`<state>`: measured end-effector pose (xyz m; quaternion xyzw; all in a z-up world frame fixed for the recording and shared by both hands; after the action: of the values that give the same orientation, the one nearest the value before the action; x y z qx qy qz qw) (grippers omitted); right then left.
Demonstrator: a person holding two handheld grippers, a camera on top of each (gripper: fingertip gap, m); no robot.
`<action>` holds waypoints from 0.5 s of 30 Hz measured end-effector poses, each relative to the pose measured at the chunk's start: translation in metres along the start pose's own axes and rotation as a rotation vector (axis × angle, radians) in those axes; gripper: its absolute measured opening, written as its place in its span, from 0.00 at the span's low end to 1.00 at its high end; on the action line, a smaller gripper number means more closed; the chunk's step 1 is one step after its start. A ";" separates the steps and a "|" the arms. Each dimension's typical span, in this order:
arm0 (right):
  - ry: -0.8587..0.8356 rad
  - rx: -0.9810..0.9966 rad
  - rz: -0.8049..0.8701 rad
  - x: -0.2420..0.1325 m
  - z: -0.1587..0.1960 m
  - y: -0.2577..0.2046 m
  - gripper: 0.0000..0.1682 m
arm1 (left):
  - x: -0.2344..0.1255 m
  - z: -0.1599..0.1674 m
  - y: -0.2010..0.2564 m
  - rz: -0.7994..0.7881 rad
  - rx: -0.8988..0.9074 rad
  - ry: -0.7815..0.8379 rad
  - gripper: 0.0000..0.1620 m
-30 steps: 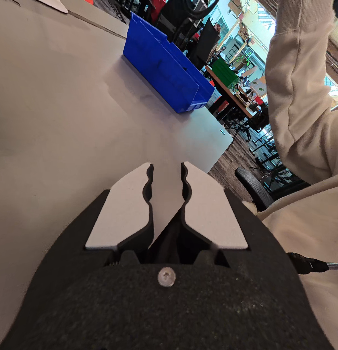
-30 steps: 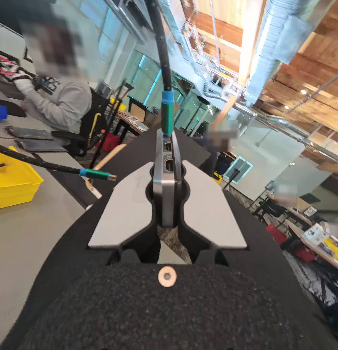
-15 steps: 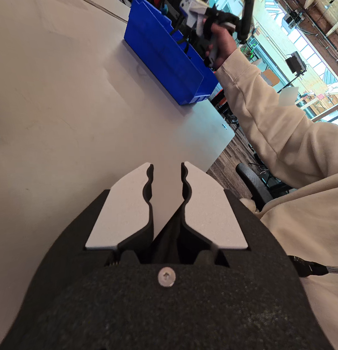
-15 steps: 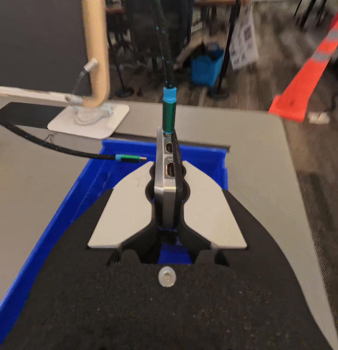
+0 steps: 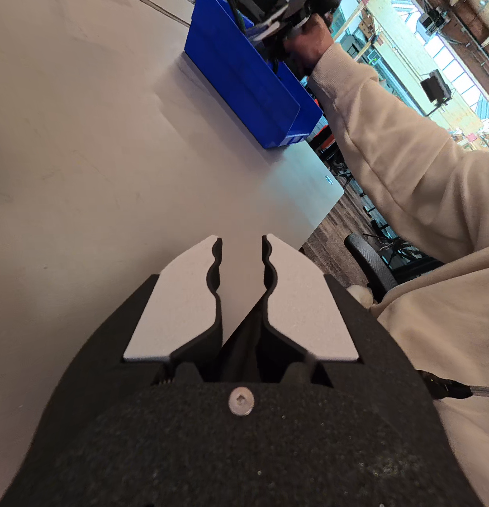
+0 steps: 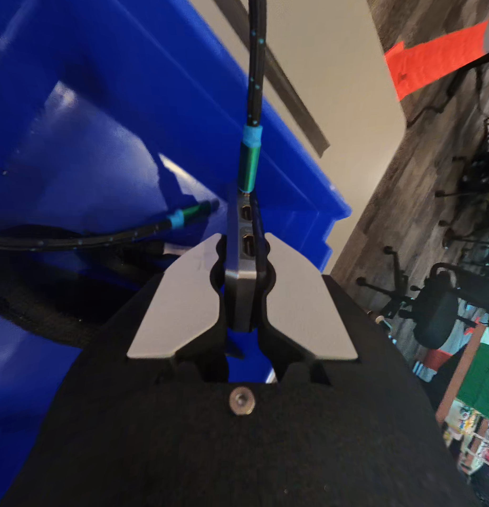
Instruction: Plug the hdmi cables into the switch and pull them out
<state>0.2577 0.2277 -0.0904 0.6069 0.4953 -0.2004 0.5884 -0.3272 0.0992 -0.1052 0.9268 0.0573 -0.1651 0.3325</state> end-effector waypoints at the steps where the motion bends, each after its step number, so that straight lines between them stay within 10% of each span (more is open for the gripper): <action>1: 0.018 -0.004 0.019 -0.001 -0.005 0.004 0.14 | 0.000 0.000 0.000 -0.002 0.000 0.000 0.17; 15: -0.122 -0.001 -0.153 -0.005 0.017 0.051 0.28 | 0.004 -0.001 -0.004 0.027 -0.035 -0.006 0.17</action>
<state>0.3038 0.2201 -0.0642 0.5538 0.5035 -0.2812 0.6006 -0.3240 0.1030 -0.1078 0.9210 0.0470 -0.1622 0.3510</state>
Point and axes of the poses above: each gripper's, where its closed fingertips meet, x out along the fingers, z out of its underside, y = z × x across the jaws, the point moved 3 cm from there along -x, back along the fingers, and after that the axes turned 4 degrees about -y, right-handed, at the moved point
